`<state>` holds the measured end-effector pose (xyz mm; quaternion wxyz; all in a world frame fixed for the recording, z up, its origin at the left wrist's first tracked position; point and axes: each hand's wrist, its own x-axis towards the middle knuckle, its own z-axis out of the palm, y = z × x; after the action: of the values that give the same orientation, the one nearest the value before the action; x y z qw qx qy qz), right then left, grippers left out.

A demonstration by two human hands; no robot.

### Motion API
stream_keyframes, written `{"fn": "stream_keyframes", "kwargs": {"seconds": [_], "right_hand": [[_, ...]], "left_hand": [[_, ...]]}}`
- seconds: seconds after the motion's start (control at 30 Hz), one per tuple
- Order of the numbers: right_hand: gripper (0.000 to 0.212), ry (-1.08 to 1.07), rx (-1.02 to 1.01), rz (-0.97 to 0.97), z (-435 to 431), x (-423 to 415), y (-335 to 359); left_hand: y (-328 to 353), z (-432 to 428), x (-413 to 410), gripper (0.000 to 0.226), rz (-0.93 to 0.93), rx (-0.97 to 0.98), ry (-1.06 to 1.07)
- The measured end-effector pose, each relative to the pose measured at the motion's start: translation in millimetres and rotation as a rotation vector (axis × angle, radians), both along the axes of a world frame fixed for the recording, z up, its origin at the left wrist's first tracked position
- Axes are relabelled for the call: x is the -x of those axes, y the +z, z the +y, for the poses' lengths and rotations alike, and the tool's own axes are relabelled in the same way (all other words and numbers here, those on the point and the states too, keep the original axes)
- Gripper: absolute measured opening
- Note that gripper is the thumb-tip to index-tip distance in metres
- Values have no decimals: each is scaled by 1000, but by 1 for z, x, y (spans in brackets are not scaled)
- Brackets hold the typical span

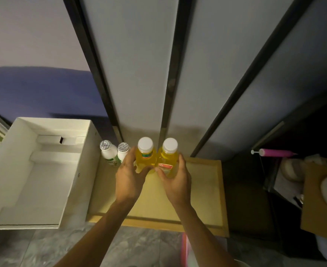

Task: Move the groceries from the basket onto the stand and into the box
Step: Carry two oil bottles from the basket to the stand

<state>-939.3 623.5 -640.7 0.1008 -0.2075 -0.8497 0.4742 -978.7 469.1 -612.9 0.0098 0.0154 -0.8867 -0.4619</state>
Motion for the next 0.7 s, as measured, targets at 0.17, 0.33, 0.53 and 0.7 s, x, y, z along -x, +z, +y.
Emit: {"fn": "stream_keyframes", "kwargs": {"seconds": [0.17, 0.33, 0.53, 0.7], "right_hand": [[111, 142, -145, -29, 23, -10, 67], [118, 284, -274, -96, 45, -7, 169], [129, 284, -473, -173, 57, 8, 329], [124, 219, -588, -145, 45, -4, 453]], "left_hand": [[44, -11, -3, 77, 36, 80, -47], [143, -29, -2, 93, 79, 190, -197], [293, -64, 38, 107, 184, 412, -318], [406, -97, 42, 101, 324, 540, -360]]}}
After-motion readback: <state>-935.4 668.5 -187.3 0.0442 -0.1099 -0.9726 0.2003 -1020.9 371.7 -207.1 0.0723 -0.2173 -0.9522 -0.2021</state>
